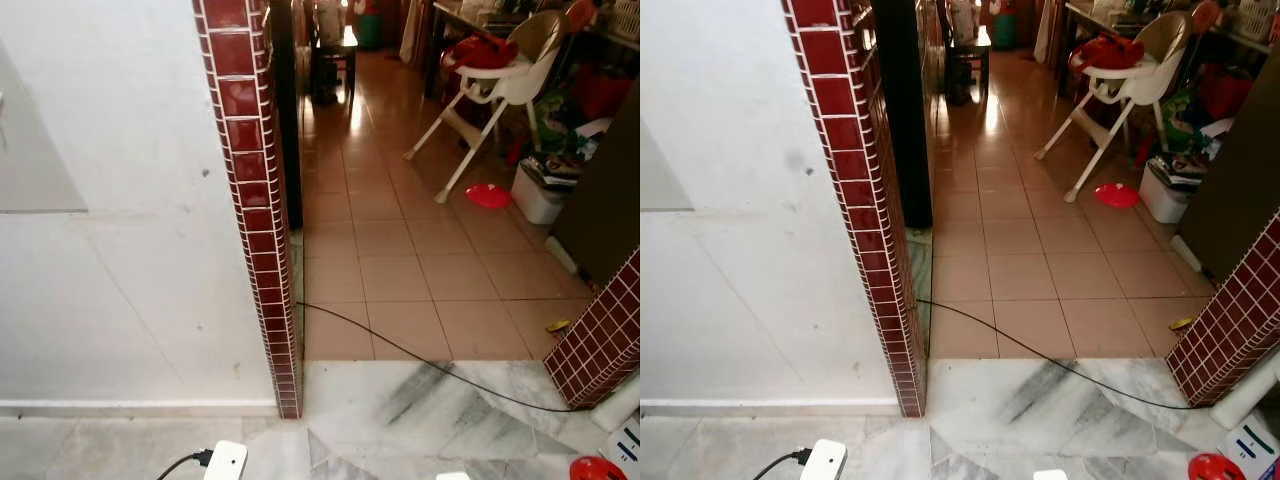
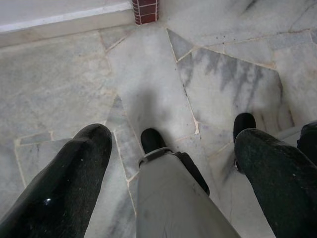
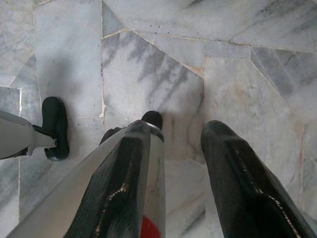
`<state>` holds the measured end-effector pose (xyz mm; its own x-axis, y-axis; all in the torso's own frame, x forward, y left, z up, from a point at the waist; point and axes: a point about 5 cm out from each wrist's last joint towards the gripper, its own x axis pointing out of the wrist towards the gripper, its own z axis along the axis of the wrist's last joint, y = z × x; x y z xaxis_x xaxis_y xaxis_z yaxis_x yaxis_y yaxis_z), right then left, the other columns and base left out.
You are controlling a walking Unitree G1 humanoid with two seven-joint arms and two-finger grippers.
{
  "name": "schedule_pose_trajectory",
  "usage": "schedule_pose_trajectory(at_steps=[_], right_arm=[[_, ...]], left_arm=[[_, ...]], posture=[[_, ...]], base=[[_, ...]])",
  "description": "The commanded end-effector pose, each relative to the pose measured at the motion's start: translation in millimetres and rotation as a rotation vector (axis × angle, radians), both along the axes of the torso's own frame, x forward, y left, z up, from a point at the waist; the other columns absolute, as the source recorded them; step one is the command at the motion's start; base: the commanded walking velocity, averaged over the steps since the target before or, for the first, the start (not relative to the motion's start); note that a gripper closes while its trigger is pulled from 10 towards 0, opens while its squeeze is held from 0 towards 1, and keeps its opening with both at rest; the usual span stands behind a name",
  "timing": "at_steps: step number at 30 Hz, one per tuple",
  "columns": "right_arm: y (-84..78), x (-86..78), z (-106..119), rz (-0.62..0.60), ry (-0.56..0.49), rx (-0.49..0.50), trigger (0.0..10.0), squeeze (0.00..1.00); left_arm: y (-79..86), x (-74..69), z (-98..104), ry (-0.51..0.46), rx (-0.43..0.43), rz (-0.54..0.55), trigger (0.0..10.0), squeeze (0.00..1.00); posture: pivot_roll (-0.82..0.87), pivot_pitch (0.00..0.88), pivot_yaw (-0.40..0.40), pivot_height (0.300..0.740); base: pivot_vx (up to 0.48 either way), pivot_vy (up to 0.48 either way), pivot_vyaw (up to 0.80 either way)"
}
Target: Hang keys on a hook
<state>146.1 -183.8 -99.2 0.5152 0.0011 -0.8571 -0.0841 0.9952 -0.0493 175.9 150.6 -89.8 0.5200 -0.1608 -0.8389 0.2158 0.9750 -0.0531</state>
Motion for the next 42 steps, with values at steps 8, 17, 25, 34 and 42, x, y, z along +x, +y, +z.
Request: schedule_pose_trajectory(at_steps=[8,17,25,34,42], right_arm=[[2.9,-4.0,-1.8,0.003,0.012,0.009,10.0,0.0],[3.0,-2.8,-1.4,0.003,0.01,0.009,10.0,0.0],[2.2,-3.8,-1.7,0.003,0.014,0.007,10.0,0.0],[2.6,-1.6,-0.9,0.007,0.009,0.008,10.0,0.0],[3.4,-1.8,-1.1,0.012,0.009,0.008,10.0,0.0]], left_arm=[[4.0,-4.1,-1.8,0.014,0.003,0.018,10.0,0.0],[3.9,-3.9,-1.7,0.014,0.003,0.021,10.0,0.0],[3.7,-3.6,-1.6,0.013,0.001,0.023,10.0,0.0],[4.0,-3.3,-1.5,0.013,0.002,0.025,10.0,0.0],[4.4,-3.3,-1.3,0.006,-0.003,0.032,10.0,0.0]], posture=[[-0.04,0.0,0.031,0.74],[-0.04,0.0,0.031,0.74],[-0.04,0.0,0.029,0.74],[-0.04,0.0,0.028,0.74],[-0.04,0.0,0.027,0.74]], base=[[-0.254,0.0,0.0],[-0.253,0.0,0.0],[-0.253,0.0,0.0],[-0.253,0.0,0.0],[-0.157,0.0,0.0]])
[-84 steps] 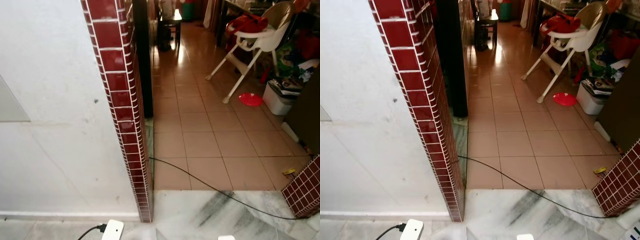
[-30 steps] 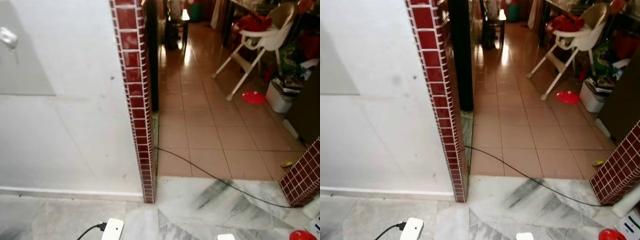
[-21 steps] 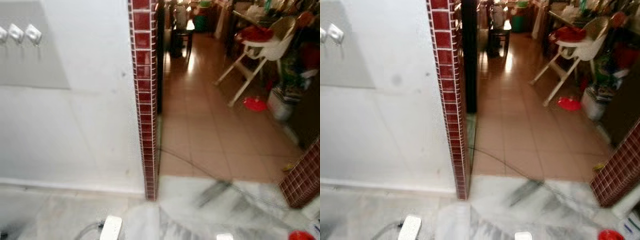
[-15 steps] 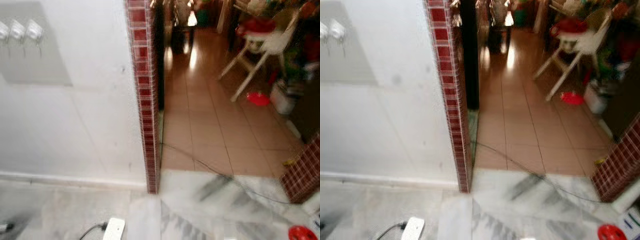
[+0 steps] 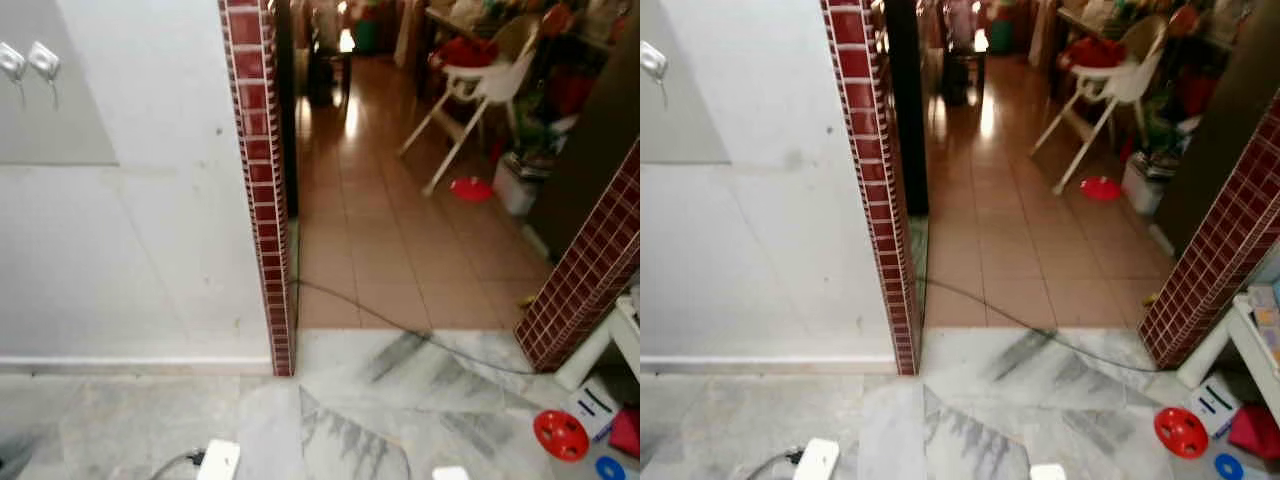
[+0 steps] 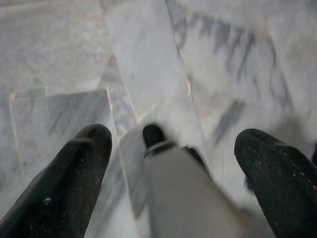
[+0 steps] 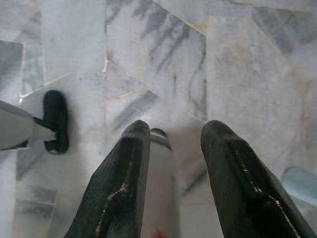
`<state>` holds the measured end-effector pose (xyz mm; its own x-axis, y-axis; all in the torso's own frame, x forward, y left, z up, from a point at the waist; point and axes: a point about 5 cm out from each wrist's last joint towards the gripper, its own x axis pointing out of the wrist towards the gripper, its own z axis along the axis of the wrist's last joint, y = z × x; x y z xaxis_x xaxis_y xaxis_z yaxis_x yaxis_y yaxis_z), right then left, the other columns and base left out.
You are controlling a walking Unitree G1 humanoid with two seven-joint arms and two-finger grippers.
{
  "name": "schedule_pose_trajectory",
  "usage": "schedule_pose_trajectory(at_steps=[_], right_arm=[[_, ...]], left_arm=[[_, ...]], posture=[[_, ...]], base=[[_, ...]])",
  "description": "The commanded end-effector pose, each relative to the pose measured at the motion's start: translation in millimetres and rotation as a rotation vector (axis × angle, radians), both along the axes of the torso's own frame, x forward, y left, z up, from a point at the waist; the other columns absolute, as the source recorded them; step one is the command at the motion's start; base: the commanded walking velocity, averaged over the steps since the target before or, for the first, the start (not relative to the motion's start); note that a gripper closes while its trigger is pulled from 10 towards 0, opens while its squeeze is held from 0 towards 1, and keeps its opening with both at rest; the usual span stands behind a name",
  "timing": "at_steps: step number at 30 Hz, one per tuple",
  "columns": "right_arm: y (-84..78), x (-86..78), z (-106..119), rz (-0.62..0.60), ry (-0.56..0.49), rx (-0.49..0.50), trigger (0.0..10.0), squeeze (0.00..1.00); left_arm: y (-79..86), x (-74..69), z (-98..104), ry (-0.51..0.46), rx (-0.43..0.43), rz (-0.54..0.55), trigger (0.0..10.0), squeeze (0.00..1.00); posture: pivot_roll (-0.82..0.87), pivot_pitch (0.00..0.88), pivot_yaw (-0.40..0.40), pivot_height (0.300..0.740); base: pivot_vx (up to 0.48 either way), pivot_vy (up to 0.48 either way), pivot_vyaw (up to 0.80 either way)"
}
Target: Hang keys on a hook
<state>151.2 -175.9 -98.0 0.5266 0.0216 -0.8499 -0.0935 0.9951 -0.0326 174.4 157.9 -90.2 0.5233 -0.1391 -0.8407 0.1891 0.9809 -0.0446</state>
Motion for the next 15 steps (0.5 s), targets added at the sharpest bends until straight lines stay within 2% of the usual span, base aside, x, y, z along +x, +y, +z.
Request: schedule_pose_trajectory(at_steps=[1,15], right_arm=[[-4.4,-7.7,-2.5,0.003,0.024,-0.01,10.0,0.0],[-5.5,-14.1,-4.4,0.006,0.036,-0.003,10.0,0.0]], left_arm=[[-2.5,-2.1,-1.0,0.005,-0.011,0.01,10.0,0.0],[0.1,-4.0,-1.5,0.003,-0.025,0.035,10.0,0.0]], posture=[[-0.04,0.0,0.028,0.74],[-0.05,0.0,0.031,0.74]], base=[[0.0,0.0,0.0],[0.0,0.0,0.0]])
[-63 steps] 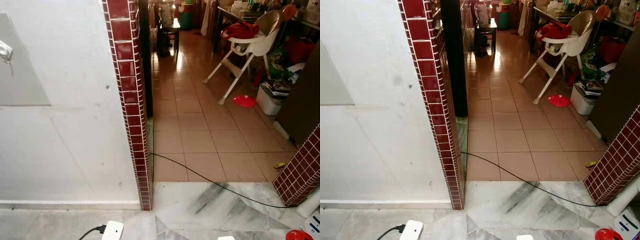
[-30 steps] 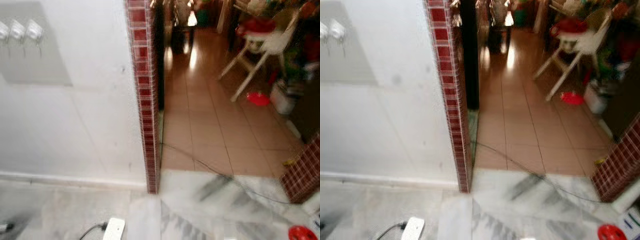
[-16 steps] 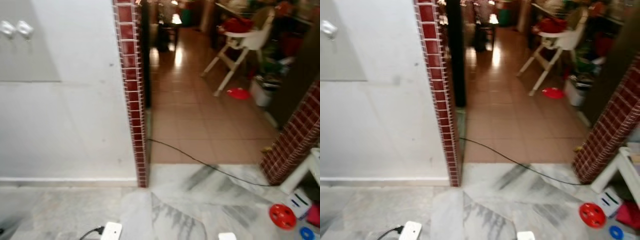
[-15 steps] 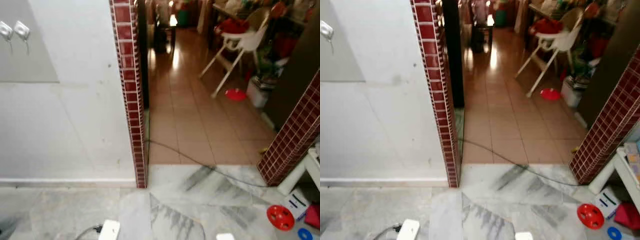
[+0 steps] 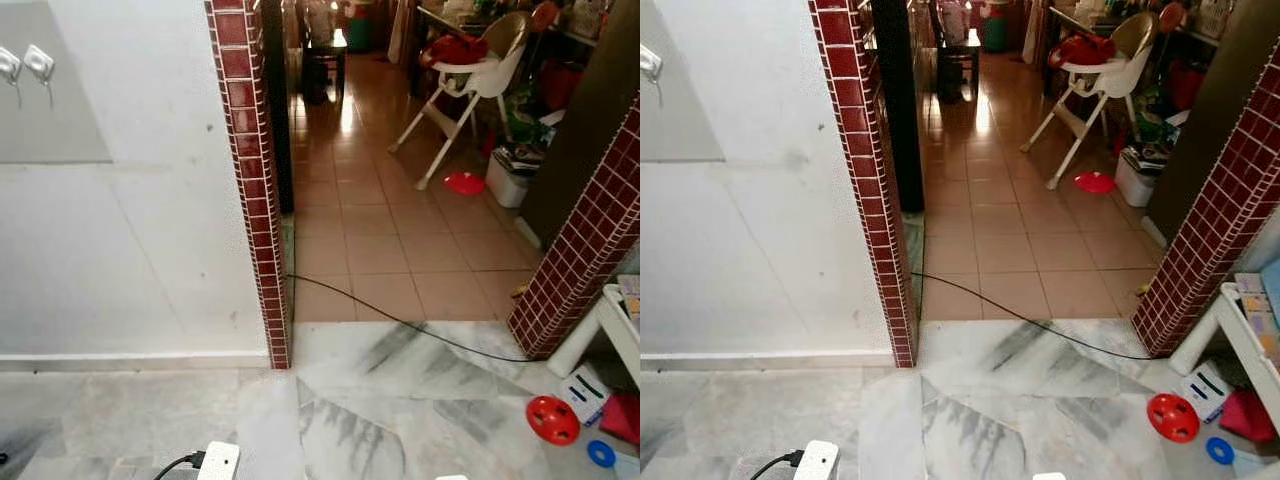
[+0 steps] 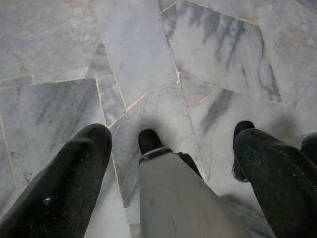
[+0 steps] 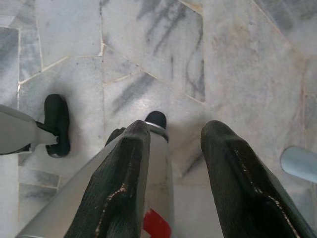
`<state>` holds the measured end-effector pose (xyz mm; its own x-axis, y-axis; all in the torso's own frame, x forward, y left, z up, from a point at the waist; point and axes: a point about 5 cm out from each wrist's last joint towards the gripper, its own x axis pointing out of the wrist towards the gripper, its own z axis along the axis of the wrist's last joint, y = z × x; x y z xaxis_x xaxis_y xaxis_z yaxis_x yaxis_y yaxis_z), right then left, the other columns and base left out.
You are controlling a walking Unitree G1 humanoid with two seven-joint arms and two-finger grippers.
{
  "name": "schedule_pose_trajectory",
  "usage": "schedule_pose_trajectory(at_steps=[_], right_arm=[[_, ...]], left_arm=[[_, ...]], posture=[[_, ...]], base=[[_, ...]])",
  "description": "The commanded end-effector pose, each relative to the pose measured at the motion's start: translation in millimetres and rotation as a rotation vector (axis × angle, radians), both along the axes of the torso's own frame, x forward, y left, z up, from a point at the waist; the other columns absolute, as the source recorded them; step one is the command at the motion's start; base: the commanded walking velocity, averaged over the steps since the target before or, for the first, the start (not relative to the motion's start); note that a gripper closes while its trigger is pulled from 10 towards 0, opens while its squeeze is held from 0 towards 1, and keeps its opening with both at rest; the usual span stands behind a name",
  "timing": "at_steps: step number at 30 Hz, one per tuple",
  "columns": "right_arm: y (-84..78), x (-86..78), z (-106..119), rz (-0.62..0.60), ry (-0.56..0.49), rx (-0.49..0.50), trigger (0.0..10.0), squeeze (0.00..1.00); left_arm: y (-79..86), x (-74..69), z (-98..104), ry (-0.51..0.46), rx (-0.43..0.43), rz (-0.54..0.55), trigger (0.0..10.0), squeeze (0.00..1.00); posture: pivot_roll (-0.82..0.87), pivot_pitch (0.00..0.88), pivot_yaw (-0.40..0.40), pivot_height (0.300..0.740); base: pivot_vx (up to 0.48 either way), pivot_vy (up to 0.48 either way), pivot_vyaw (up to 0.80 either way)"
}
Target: Hang keys on a hook
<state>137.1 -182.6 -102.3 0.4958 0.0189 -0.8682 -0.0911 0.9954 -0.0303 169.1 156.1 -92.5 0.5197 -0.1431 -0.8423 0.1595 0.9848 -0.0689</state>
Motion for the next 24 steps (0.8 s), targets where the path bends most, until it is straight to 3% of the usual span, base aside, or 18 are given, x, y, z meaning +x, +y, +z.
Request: schedule_pose_trajectory(at_steps=[1,15,24], right_arm=[[0.9,-1.9,-1,0.009,0.003,0.001,10.0,0.0],[-3.5,-12.6,-3,0.013,0.014,0.0,10.0,0.0],[-3.1,-9.3,-2,0.013,-0.001,-0.005,10.0,0.0]], left_arm=[[2.7,0.6,0,-0.004,0.0,0.005,10.0,0.0],[7.1,-1.7,0,-0.003,0.004,0.008,10.0,0.0],[6.2,-1.2,0,-0.008,0.003,0.006,10.0,0.0]], posture=[[-0.05,0.0,0.032,0.74],[-0.05,0.0,0.032,0.74],[-0.05,0.0,0.036,0.74]], base=[[0.0,0.0,0.0],[0.0,0.0,0.0],[0.0,0.0,0.8]])
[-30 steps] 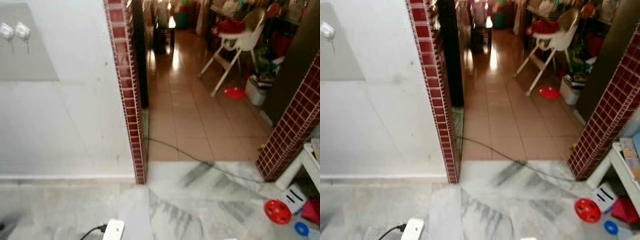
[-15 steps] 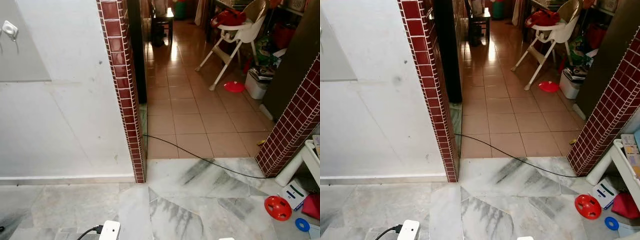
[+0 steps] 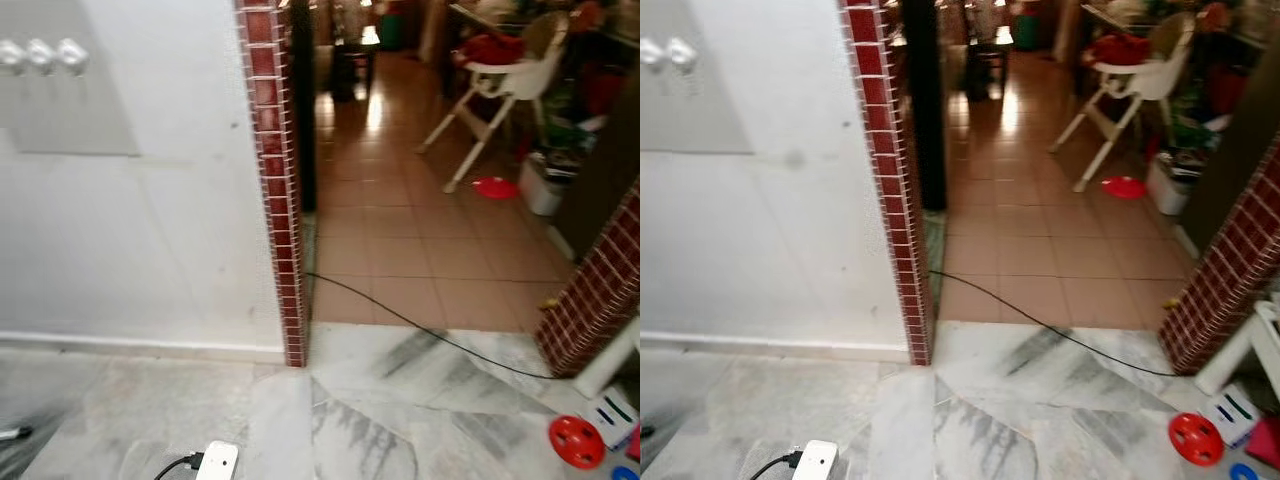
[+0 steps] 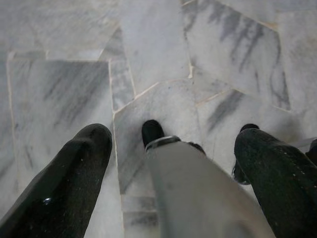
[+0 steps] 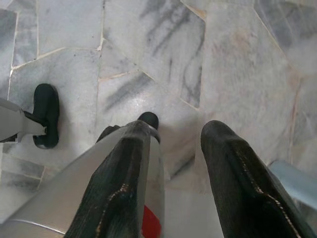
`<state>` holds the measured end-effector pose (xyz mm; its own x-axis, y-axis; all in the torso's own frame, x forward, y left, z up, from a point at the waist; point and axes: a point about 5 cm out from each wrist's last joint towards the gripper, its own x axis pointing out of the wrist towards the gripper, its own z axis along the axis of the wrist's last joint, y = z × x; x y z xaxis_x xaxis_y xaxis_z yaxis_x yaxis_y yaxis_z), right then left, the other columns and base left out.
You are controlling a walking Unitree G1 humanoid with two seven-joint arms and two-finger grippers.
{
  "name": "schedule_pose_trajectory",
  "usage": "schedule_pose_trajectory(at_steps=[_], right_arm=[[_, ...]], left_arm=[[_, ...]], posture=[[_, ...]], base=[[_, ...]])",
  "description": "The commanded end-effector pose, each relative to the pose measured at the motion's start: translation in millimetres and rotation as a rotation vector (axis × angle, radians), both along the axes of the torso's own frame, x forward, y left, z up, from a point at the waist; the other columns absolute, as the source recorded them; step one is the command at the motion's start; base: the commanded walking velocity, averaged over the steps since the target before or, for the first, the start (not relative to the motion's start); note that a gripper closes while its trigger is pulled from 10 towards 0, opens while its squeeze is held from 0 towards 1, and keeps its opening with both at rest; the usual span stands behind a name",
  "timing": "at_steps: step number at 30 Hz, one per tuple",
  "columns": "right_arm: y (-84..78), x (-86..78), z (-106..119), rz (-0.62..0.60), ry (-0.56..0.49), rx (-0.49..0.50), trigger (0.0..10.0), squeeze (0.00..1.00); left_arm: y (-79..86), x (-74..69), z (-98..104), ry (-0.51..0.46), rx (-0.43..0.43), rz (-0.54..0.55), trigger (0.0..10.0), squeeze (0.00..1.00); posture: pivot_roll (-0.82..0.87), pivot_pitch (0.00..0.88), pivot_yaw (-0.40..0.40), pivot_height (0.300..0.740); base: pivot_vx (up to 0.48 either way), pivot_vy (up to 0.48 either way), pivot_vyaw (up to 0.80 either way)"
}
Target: Hang keys on a hook
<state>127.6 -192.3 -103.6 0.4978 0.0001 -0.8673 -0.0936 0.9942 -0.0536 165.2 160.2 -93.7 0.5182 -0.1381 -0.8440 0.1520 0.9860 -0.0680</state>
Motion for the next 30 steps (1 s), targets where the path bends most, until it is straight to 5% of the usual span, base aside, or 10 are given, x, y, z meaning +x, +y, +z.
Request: schedule_pose_trajectory(at_steps=[1,4,13,15,19,24,30], right_arm=[[6.8,2.9,0,0.006,-0.012,0.02,10.0,0.0],[6.6,10.4,3,-0.002,-0.046,0.025,10.0,0.0],[5.8,72.5,35,-0.054,-0.323,0.084,10.0,0.0],[7.2,104.2,58,-0.044,-0.48,0.116,10.0,0.0],[10.9,142.2,94,-0.021,-0.699,0.165,10.0,0.0],[17.5,163.0,124,0.0,-0.868,0.199,10.0,0.0],[27.6,166.4,145,0.021,-1.006,0.246,10.0,0.0]], left_arm=[[1.3,4.7,2,-0.023,-0.003,-0.003,10.0,0.0],[-1.4,15.0,8,-0.071,-0.019,-0.001,10.0,0.0],[-1.7,76.4,46,-0.323,-0.112,0.098,10.0,0.0],[-1.6,105.8,70,-0.455,-0.149,0.106,10.0,0.0],[-3.9,139.3,108,-0.662,-0.165,0.059,10.0,0.0],[-6.2,155.9,134,-0.796,-0.216,0.063,10.0,0.0],[-9.4,157.3,153,-0.926,-0.284,0.076,10.0,0.0]], posture=[[-0.05,0.0,0.036,0.74],[-0.05,0.0,0.036,0.74],[-0.05,0.0,0.034,0.74],[-0.05,0.0,0.034,0.74],[-0.06,0.0,0.038,0.74],[-0.06,0.0,0.038,0.74],[-0.06,0.0,0.032,0.74]], base=[[0.0,0.0,0.8],[0.0,0.0,0.8],[0.0,0.0,0.8],[0.0,0.0,0.8],[0.0,0.0,0.8],[0.0,0.0,0.8],[0.0,0.0,0.8]])
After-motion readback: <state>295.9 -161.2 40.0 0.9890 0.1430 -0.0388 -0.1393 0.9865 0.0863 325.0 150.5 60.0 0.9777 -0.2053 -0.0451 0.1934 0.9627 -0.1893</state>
